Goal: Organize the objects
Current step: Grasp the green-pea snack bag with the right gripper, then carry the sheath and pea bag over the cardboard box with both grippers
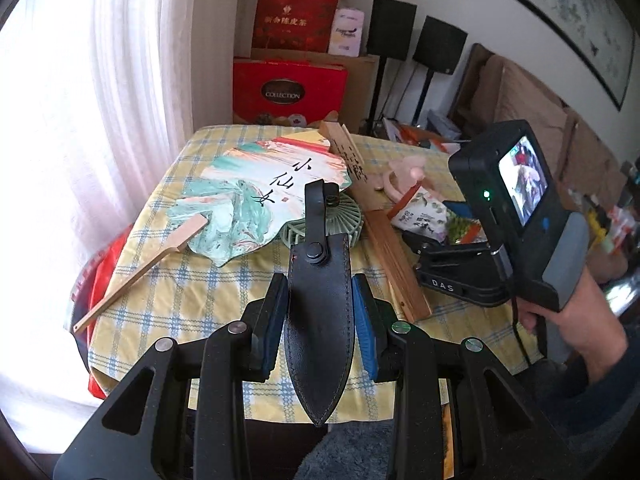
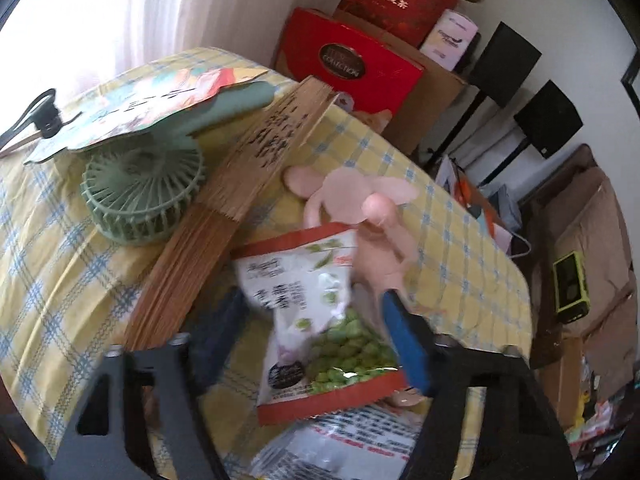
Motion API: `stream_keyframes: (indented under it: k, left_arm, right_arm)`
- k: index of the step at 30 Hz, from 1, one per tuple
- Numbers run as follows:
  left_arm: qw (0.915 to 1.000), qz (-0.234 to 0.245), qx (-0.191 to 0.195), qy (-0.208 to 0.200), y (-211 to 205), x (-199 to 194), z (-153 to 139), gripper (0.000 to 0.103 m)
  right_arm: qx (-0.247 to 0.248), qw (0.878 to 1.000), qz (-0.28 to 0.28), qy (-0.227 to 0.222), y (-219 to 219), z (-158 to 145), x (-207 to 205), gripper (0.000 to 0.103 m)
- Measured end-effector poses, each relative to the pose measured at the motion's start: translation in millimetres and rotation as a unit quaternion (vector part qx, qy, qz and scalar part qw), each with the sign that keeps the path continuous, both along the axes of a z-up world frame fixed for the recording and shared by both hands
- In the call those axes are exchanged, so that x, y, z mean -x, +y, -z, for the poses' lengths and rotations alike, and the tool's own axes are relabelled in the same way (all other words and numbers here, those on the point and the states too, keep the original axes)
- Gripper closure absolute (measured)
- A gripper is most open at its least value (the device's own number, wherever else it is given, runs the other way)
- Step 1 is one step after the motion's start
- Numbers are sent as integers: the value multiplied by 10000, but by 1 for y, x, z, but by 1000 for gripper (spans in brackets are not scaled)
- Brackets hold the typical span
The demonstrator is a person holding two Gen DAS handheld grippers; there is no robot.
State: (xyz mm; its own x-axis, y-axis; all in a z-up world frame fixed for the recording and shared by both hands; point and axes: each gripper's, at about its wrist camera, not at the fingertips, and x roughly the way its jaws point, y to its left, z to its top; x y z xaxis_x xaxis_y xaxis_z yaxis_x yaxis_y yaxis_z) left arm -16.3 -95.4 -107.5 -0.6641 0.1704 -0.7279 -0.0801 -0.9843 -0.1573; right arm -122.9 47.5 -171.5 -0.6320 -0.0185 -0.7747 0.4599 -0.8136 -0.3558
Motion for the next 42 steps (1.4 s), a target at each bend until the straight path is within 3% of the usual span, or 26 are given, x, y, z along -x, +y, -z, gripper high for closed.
stream_keyframes:
  k: [5,10,17,21,28,32,37,42]
  left_arm:
    - [10000,7,-8,-7,-3,-1,-1,73]
    - [9998,-58,45,191,-5,-9,-19,73]
    - [9993,-108,45,364,-8,-24,-40,73]
    - [9986,-127,62,506,-8,-37,-58,73]
    - [9962,-158,137,851,-3,-66,-95,73]
    - [9958,-78,181,894,8,-75,-104,73]
    - [9952,80,207,951,24,-86,-112,73]
    - [9964,296,-249,754,27,-89,-102,73]
  right_arm:
    - [-99,9999,-27,96,-3,-2,-7,62]
    - [548,9982,137,217,8,-30,-15,69]
    - [1490,9869,400,482,36,-96,-34,70]
    - [1427,9839,443,976,39,-126,-52,70]
    - [1672,9767,408,1281,47,-167,-101,70]
    - [1637,9755,407,1416,52,-176,-132,70]
    - [1938,9715,476,1282,65,-179,-162,70]
    - [2189,9671,608,1148,79,-168,-195,70]
